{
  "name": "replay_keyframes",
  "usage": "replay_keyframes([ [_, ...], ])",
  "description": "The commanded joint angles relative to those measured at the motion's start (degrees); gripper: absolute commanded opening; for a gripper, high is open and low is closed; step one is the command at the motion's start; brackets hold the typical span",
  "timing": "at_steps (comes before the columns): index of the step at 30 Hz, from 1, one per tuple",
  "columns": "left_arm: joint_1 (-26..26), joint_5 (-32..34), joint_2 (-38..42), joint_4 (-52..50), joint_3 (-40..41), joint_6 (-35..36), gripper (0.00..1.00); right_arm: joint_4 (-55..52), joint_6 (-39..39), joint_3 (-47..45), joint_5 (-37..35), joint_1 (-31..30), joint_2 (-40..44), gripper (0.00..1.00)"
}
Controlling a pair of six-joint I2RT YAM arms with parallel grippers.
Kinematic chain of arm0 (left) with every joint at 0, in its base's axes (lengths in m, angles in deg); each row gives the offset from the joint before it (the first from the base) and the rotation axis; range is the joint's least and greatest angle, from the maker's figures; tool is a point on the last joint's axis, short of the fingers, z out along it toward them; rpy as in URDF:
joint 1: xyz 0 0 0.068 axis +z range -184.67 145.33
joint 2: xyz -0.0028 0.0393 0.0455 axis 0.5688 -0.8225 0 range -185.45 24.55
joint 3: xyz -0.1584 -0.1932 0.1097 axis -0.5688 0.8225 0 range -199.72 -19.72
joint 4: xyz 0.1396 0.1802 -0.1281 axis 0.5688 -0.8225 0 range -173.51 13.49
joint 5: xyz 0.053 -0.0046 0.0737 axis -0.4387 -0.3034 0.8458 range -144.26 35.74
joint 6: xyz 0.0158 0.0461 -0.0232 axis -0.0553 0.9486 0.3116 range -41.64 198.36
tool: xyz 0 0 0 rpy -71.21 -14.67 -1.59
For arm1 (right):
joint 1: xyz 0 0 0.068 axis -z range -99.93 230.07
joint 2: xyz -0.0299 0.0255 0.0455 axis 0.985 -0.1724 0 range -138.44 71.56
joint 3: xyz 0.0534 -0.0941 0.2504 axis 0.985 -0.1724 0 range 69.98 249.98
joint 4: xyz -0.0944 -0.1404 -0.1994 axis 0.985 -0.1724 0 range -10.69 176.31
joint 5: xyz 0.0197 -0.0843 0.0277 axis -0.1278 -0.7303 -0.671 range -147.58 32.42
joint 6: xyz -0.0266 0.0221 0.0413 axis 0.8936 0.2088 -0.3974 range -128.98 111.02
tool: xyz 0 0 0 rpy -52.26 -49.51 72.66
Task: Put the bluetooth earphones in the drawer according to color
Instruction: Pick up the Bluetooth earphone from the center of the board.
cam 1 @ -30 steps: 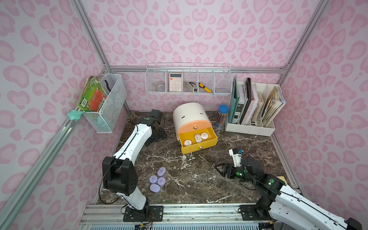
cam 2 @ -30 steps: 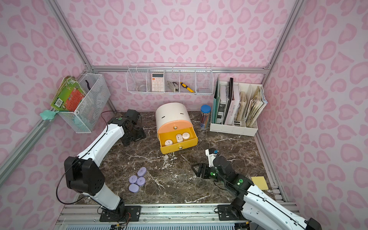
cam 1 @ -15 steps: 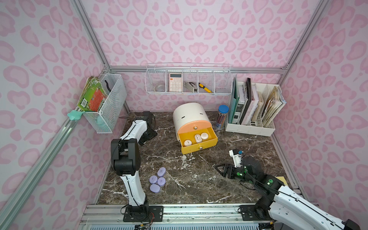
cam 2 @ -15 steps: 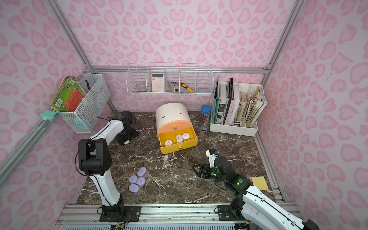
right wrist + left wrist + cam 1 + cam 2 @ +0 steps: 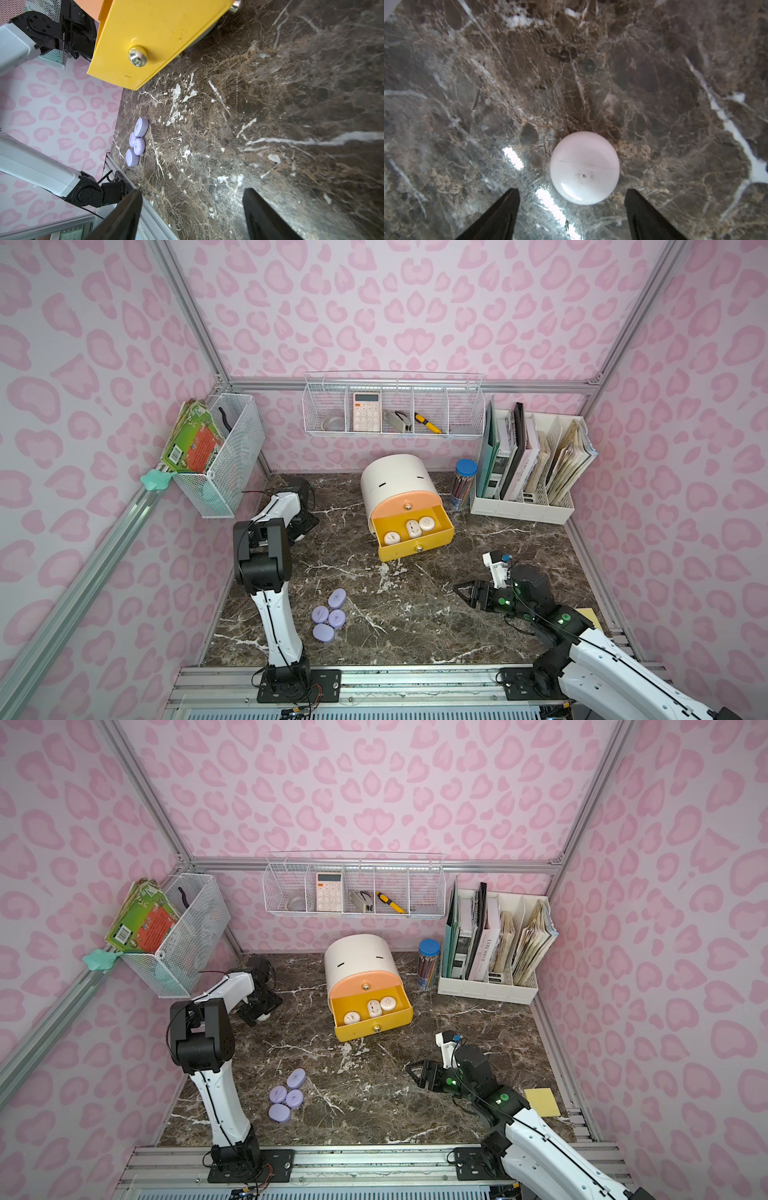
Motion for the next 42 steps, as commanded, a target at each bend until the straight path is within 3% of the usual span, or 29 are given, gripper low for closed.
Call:
replay_keyframes([
  [1,0.8,-1.9,-1.0,0.8,-1.2,0.3,0.85,1.9,1.0,0.0,1.3,0.3,-0.4,0.79],
  [16,3.1,-5.5,-5.5,-2.4,-6.2,0.6,0.75,2.3,1.6,1.5,1.6,0.5,-2.9,0.79],
  [26,3.1,-8.3,-5.7,-2.6,-6.2,0.9,0.46,1.8,1.9,2.1,1.6,0.6,-2.8,0.79],
  [34,1.7,-10.8,-0.3,-1.8,-1.9,1.7,0.39,0.6,1.5,2.7,1.2,0.6,-1.0,0.79],
  [42,-4.8,-13.0,7.1,-2.3,2.5,2.0,0.37,-0.7,0.3,2.5,0.8,0.6,1.8,0.78],
])
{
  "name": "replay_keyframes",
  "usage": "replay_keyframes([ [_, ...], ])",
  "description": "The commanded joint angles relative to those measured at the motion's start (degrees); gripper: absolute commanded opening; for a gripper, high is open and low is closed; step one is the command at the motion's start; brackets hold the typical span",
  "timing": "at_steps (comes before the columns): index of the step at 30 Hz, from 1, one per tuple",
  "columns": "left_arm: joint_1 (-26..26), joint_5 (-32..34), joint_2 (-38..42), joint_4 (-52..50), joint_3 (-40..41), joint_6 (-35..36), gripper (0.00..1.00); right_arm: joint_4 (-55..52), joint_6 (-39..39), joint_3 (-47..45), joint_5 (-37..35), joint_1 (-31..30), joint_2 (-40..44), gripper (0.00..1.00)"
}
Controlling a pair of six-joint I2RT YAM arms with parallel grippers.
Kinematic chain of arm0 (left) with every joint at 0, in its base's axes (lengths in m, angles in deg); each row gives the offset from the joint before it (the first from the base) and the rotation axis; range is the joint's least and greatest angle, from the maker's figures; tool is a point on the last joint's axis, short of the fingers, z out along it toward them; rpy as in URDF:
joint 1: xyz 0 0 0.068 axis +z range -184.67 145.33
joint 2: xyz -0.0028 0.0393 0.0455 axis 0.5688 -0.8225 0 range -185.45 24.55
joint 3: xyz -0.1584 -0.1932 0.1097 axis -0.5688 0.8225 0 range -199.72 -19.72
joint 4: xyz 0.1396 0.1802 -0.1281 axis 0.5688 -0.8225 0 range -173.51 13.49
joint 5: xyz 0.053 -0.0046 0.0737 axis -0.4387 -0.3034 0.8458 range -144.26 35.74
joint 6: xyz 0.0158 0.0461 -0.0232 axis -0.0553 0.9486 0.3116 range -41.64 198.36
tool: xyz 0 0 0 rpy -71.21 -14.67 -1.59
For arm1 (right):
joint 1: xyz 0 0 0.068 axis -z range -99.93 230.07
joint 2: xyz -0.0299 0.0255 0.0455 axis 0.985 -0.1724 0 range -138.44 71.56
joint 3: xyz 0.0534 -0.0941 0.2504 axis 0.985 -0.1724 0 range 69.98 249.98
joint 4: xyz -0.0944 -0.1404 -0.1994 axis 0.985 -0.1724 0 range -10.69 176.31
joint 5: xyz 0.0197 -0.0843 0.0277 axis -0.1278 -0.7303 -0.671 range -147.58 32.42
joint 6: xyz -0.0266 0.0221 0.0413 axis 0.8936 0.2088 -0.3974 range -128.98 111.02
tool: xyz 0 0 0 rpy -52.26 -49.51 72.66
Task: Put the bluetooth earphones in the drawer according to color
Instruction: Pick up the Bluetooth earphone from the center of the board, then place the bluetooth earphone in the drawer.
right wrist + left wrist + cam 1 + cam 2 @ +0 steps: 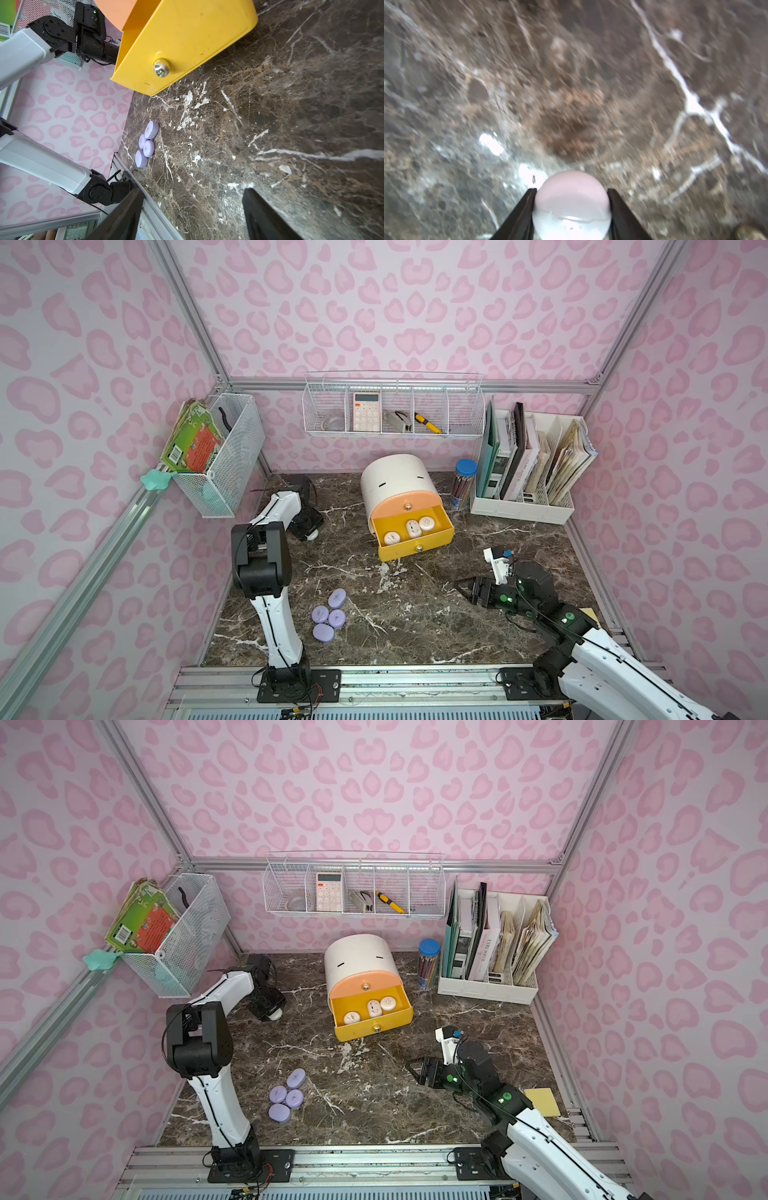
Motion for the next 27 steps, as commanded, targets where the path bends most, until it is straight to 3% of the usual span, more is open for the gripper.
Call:
replay_keyframes([
  [1,-2.8,-2.1,3.0,-1.3,1.1,0.8,0.36,-0.8,-0.7,0.3,-0.4,-0.1,0.8,0.78],
  [18,-18.9,-5.6,26.7,-12.1,1.2,3.8,0.35,-1.5,-1.2,0.9,-2.4,0.0,0.3,0.78],
  [23,-26.9,-4.3,30.0,-9.4,0.1,4.1,0.36,0.0,-1.1,1.4,-2.5,0.0,-2.4,0.78],
  [27,-31.6,-3.6,27.8,-7.8,-3.1,5.2,0.36,0.7,-1.2,2.1,-2.6,0.0,-3.7,0.78],
])
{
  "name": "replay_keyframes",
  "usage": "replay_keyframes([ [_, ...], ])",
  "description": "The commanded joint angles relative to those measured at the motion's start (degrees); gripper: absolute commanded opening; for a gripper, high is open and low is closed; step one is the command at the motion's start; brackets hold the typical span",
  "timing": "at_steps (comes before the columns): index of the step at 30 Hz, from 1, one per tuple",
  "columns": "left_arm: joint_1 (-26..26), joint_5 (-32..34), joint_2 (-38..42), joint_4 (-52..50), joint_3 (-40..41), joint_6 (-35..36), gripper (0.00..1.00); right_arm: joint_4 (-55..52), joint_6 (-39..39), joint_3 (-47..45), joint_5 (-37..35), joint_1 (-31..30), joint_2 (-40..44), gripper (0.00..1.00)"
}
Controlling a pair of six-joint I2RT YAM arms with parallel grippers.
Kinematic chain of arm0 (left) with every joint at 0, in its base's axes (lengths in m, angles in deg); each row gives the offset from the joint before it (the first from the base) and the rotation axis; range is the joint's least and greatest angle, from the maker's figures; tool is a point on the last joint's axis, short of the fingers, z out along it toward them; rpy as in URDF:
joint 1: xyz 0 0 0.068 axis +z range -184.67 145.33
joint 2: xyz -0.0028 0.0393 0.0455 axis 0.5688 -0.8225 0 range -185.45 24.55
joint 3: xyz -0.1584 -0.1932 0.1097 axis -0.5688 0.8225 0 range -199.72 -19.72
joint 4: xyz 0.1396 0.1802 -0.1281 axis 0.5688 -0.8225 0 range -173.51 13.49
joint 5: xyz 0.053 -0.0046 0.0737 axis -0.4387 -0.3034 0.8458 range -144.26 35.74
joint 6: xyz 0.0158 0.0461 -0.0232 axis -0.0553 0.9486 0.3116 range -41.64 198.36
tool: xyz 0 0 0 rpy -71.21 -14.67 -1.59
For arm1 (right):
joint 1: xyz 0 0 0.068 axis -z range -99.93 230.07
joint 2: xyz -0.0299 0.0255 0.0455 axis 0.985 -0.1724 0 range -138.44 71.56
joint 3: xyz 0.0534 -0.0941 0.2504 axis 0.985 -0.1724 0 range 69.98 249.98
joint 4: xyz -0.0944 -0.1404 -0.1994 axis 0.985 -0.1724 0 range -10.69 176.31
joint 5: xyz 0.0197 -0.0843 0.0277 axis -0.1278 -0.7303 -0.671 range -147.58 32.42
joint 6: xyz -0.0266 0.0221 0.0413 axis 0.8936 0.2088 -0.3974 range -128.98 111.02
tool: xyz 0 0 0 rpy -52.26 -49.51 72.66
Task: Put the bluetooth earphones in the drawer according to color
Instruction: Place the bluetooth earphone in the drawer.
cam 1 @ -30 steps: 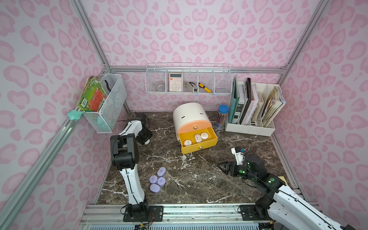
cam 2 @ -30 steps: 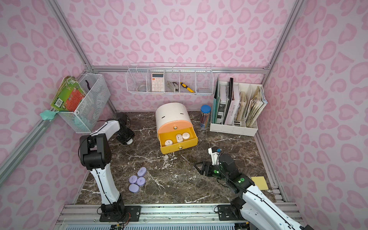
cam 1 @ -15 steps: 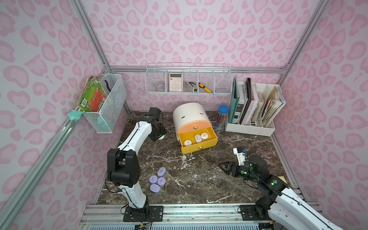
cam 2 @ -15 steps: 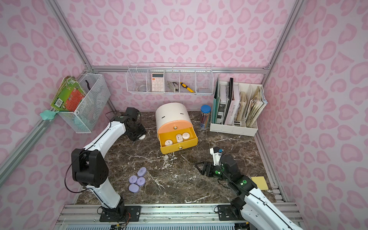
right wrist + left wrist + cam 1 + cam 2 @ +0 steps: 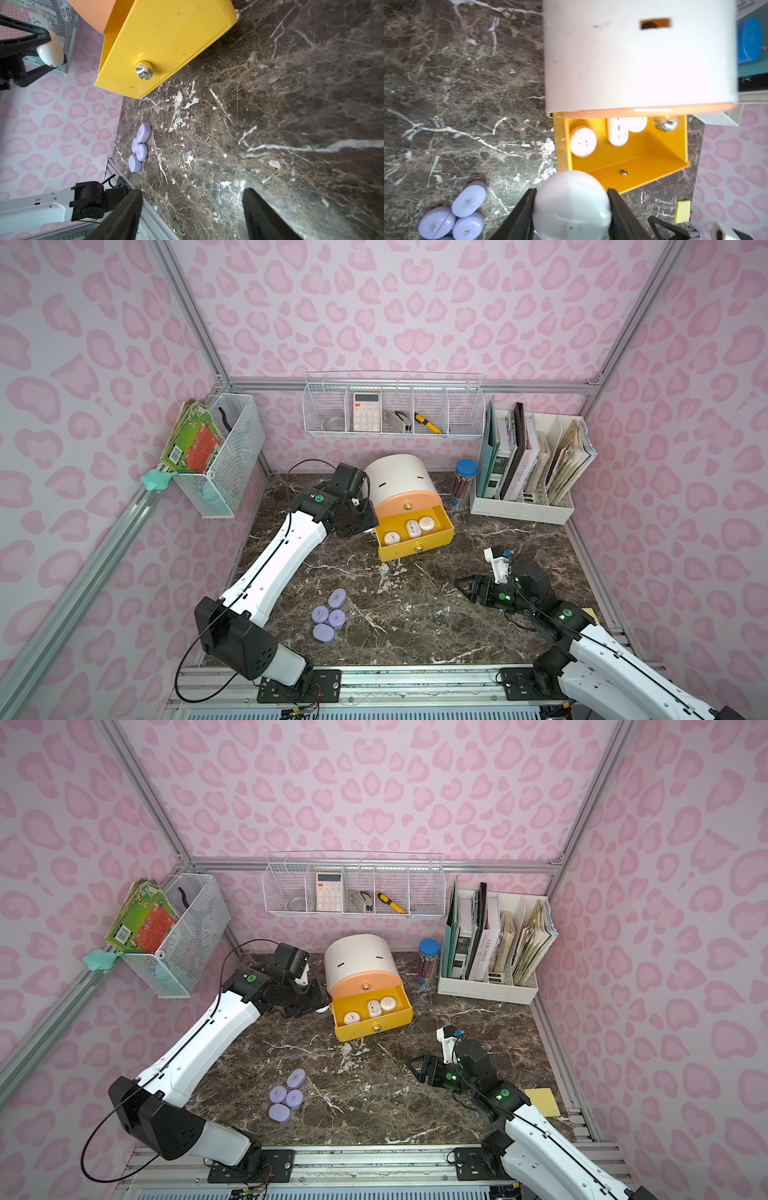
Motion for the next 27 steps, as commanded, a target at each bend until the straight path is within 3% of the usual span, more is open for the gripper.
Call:
replay_keyframes([
  [1,-2.4,0.9,-2.7,1.7,-3.0,2.0,0.36,2.0,0.2,1.1,-0.6,0.0,-0.8,0.78],
  [11,-9.2,0.6,-16.5,0.7,-12.9,7.8,0.36,3.2,0.1,1.8,-0.4,0.0,-2.4,0.78],
  [21,-9.9,2.7,-24.8,-0.5,-18.2,10.8,0.37,5.4,0.2,2.2,0.5,0.0,-4.7,0.78],
  [25,-10.1,1.9,-26.0,-1.5,-19.4,11.1,0.45,6.5,0.0,2.2,0.8,0.0,-5.6,0.78],
  [27,-10.4,1.7,-25.7,-2.7,-20.4,10.8,0.58,7.0,0.0,2.5,1.0,0.0,-6.2,0.78],
])
